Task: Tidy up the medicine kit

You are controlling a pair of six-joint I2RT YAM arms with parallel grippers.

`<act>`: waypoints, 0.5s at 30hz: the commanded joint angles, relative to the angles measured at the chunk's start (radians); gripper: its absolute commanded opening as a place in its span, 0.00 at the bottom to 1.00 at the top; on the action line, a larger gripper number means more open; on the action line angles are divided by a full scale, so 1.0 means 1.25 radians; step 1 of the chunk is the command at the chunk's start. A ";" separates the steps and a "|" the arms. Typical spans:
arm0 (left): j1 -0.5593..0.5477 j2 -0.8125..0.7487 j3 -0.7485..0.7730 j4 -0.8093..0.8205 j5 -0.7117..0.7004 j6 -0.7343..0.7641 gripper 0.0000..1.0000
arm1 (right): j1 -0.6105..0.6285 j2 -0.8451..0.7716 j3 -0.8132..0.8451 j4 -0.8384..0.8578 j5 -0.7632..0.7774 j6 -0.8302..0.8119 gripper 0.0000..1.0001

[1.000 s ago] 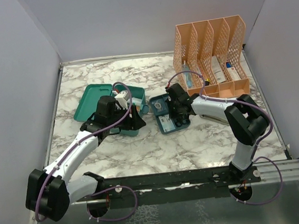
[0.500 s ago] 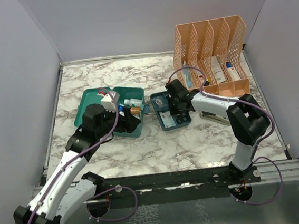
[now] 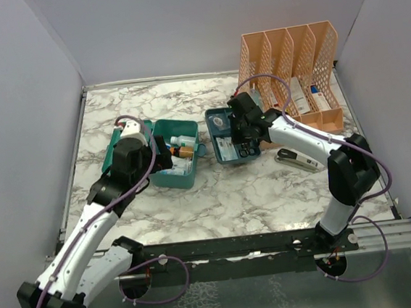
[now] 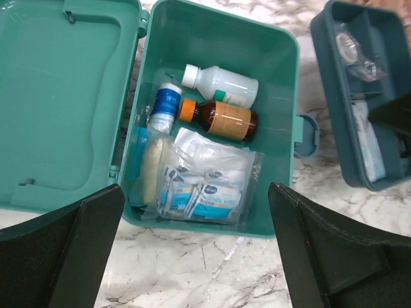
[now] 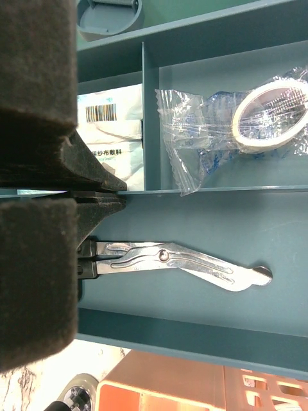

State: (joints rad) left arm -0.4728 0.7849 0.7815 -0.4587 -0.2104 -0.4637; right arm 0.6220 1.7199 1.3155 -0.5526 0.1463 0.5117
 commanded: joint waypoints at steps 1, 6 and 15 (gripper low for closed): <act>0.014 0.137 0.103 -0.019 -0.033 0.032 0.99 | 0.001 -0.024 0.049 -0.050 0.022 0.015 0.01; 0.088 0.226 0.122 -0.006 0.038 0.036 0.99 | 0.002 -0.045 0.048 -0.049 0.019 0.000 0.01; 0.227 0.265 0.036 0.085 0.309 -0.012 0.93 | 0.002 -0.061 0.045 -0.038 0.001 -0.026 0.01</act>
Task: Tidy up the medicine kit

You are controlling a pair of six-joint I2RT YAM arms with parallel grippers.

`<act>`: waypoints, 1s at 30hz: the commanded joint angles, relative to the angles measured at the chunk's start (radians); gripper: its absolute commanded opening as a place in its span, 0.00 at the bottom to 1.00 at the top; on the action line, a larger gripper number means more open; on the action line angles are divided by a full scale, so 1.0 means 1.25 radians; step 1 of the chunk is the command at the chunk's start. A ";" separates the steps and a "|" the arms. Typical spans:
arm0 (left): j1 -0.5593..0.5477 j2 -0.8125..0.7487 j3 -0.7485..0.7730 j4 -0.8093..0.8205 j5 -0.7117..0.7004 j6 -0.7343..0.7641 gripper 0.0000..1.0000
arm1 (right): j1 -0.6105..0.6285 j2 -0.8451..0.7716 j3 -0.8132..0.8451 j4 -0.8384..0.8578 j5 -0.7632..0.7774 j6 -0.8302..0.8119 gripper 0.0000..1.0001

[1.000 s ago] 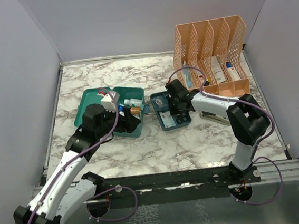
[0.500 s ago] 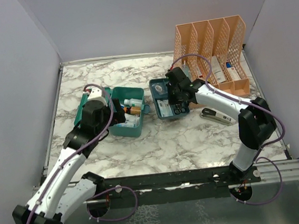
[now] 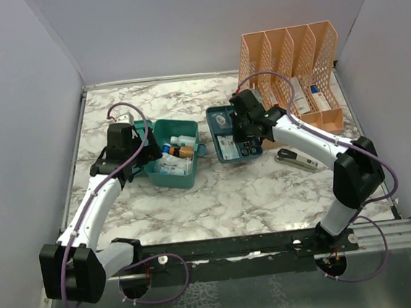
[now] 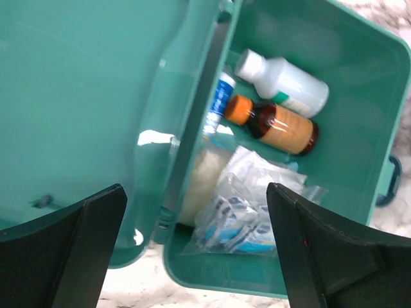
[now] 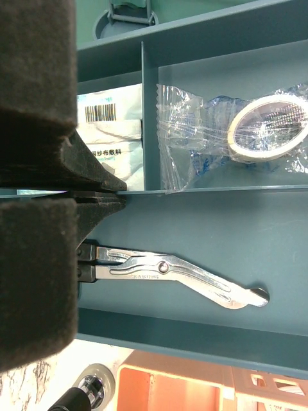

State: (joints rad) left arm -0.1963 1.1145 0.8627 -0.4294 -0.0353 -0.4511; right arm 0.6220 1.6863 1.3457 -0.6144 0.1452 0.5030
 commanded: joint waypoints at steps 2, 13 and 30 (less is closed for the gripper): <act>0.007 -0.003 -0.044 0.079 0.216 -0.028 0.88 | 0.003 -0.036 0.027 0.011 0.010 -0.023 0.01; 0.007 -0.025 -0.079 0.135 0.398 -0.003 0.61 | 0.021 -0.022 0.090 -0.025 0.042 -0.027 0.01; 0.007 -0.182 -0.128 0.131 0.125 -0.033 0.67 | 0.149 0.167 0.384 -0.157 0.137 -0.014 0.01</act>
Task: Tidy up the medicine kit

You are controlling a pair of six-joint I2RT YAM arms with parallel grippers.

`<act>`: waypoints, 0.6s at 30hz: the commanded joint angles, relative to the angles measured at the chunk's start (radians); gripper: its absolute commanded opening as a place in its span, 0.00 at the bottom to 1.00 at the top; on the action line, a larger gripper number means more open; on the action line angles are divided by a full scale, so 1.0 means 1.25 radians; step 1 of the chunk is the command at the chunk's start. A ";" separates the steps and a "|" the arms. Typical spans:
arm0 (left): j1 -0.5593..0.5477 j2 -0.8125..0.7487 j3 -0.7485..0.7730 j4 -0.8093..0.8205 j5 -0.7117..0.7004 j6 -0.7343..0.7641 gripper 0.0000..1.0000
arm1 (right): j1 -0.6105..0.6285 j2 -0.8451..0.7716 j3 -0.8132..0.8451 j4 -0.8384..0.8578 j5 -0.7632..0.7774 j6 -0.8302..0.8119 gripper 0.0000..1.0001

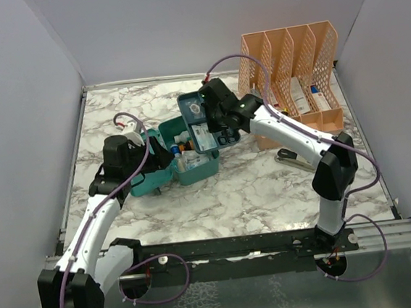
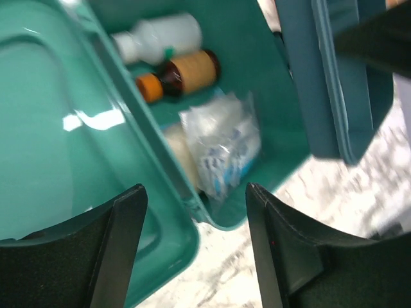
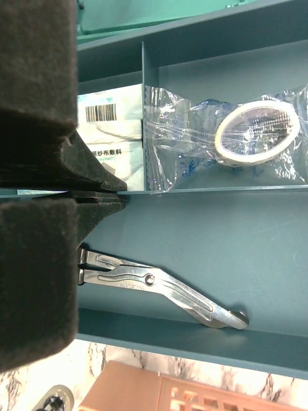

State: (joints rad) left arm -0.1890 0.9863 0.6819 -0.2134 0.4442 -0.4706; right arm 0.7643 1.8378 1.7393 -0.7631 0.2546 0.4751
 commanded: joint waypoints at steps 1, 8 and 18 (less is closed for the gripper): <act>0.002 -0.099 0.020 -0.061 -0.308 -0.017 0.68 | 0.044 0.058 0.081 -0.045 0.053 0.010 0.01; 0.002 -0.197 0.000 -0.085 -0.433 -0.036 0.74 | 0.098 0.145 0.172 -0.083 0.062 0.024 0.01; 0.002 -0.247 -0.003 -0.110 -0.510 -0.055 0.74 | 0.148 0.208 0.223 -0.123 0.075 0.034 0.01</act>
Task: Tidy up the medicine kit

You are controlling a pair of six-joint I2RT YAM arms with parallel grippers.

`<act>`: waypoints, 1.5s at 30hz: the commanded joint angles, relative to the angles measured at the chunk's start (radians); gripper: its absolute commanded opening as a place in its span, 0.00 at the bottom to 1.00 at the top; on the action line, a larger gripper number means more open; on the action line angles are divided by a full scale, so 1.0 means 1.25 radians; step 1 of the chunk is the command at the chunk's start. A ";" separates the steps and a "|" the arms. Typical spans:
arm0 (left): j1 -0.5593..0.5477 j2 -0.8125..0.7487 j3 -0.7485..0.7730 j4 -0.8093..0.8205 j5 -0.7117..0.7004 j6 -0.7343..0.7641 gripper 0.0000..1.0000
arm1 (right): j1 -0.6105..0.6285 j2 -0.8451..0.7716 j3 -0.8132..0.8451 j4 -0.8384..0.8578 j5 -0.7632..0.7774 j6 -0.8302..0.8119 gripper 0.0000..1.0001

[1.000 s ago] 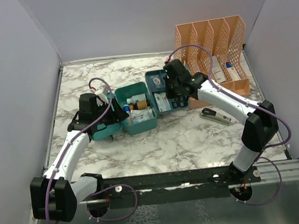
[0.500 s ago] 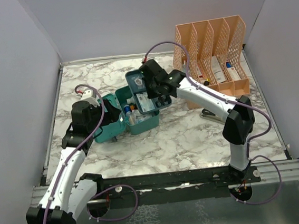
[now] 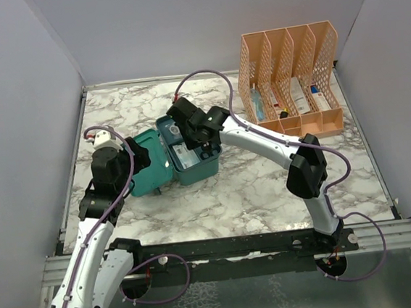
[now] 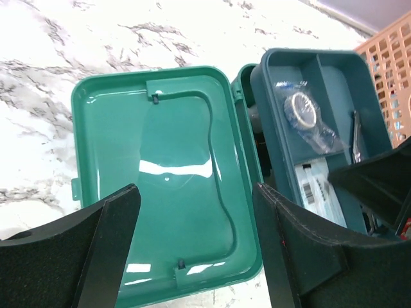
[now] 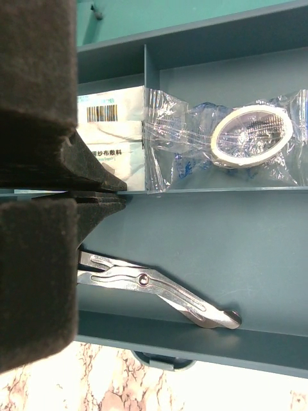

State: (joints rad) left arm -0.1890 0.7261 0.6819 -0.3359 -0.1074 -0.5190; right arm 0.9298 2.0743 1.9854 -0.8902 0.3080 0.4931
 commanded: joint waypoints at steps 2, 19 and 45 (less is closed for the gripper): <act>0.002 -0.053 -0.006 -0.011 -0.077 -0.019 0.74 | 0.015 0.023 0.027 -0.029 0.037 0.036 0.01; 0.002 -0.056 -0.011 -0.011 -0.077 -0.019 0.74 | 0.021 0.061 0.036 0.013 0.091 0.062 0.01; 0.002 -0.051 -0.018 -0.006 -0.062 -0.020 0.75 | 0.022 0.074 -0.020 0.046 0.057 0.060 0.01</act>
State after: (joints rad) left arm -0.1890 0.6621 0.6708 -0.3508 -0.1802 -0.5343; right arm 0.9539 2.1471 1.9804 -0.8646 0.3710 0.5636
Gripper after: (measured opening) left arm 0.747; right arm 0.016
